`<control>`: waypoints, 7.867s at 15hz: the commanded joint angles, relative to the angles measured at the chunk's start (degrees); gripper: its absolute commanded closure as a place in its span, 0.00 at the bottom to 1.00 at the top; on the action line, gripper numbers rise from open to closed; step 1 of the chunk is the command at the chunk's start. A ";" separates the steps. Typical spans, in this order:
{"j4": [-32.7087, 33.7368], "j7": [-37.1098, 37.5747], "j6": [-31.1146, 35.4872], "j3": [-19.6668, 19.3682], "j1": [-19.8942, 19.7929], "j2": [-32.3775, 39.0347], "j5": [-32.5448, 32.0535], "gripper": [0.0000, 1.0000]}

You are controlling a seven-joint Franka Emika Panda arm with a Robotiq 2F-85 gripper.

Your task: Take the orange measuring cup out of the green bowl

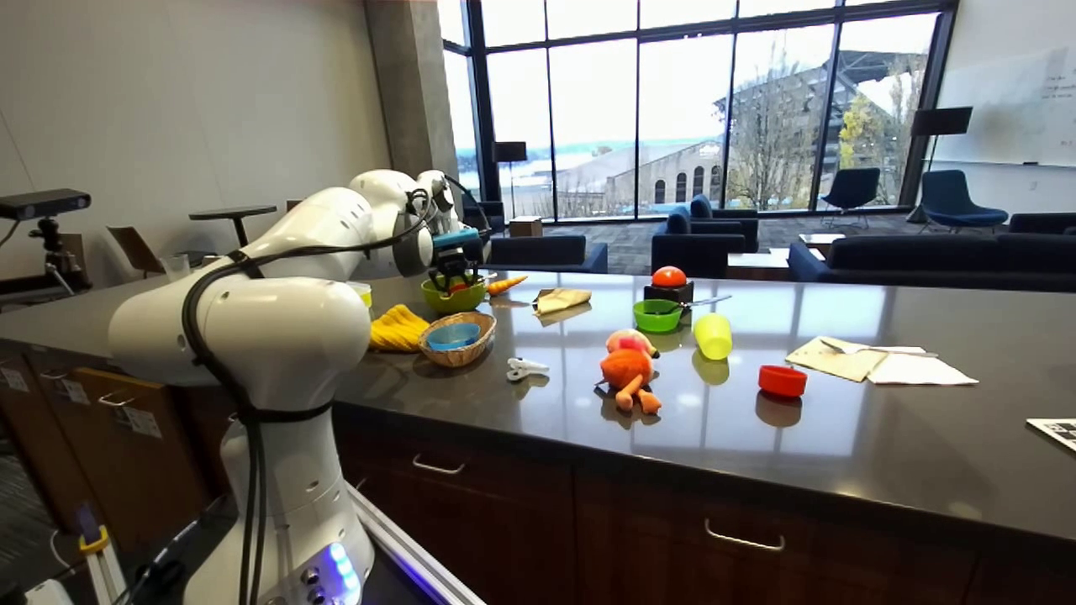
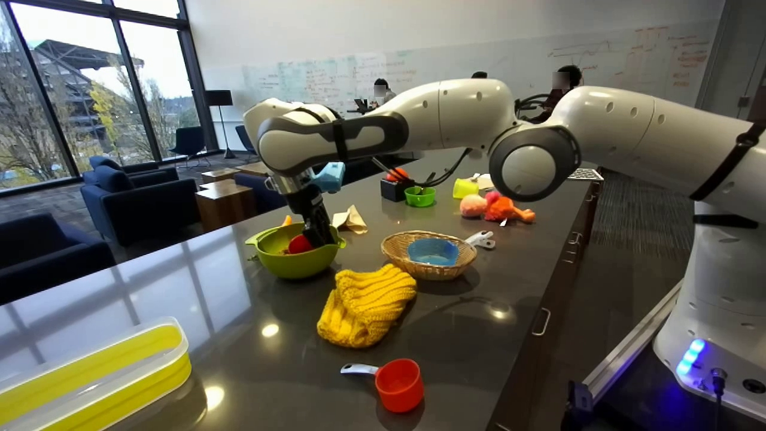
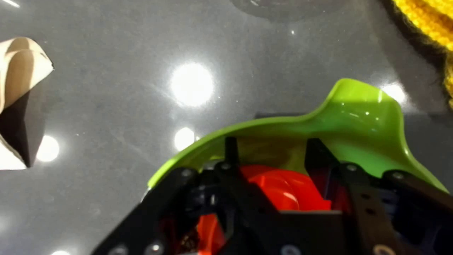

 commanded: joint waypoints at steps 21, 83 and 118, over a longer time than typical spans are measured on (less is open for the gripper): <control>-2.52 0.21 5.31 -0.50 1.82 -4.67 -0.76 0.02; 3.75 58.79 10.35 -8.86 -6.39 -9.32 -1.07 0.99; 1.97 44.13 16.49 -7.57 -12.28 0.98 0.66 0.00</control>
